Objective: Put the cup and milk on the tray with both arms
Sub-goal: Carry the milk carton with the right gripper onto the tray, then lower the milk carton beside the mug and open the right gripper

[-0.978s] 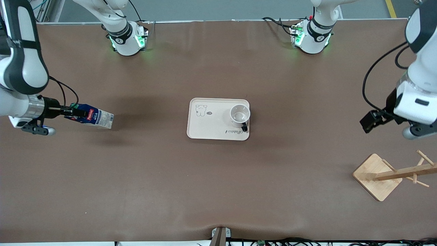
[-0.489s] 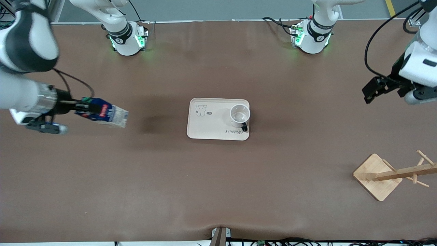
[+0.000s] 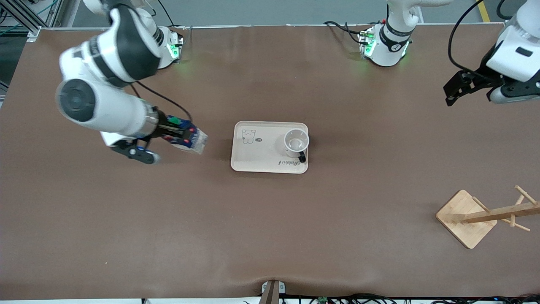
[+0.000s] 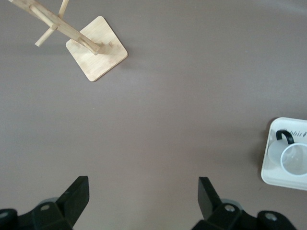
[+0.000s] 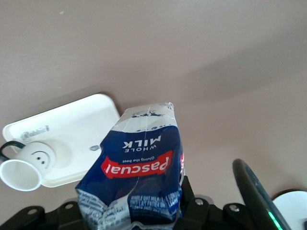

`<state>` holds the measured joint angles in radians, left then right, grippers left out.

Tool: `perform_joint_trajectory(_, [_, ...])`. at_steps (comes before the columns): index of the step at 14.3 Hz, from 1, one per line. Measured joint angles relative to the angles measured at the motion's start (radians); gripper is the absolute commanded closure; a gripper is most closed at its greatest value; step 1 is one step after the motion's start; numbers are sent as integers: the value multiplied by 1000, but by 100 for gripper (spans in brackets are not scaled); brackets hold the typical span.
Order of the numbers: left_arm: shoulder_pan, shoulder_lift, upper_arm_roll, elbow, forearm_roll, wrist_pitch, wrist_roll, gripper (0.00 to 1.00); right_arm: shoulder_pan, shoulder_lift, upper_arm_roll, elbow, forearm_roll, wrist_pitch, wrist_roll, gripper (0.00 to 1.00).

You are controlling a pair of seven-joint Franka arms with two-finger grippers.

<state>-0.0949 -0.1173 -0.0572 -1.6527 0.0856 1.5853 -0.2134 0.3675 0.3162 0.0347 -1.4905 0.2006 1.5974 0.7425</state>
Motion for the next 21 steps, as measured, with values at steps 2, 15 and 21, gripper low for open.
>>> perform_joint_trajectory(2, [-25, -28, 29, -28, -2, 0, 9, 0, 69, 61, 0, 41, 45, 42, 24, 100])
perform_joint_trajectory(15, [-38, -23, 39, -60, -46, 1, 77, 0, 218, 191, -4, -61, 50, 376, 10, 99])
perform_joint_trajectory(21, [-42, -14, 37, -60, -47, 2, 77, 0, 261, 182, -8, -130, 47, 423, 10, 91])
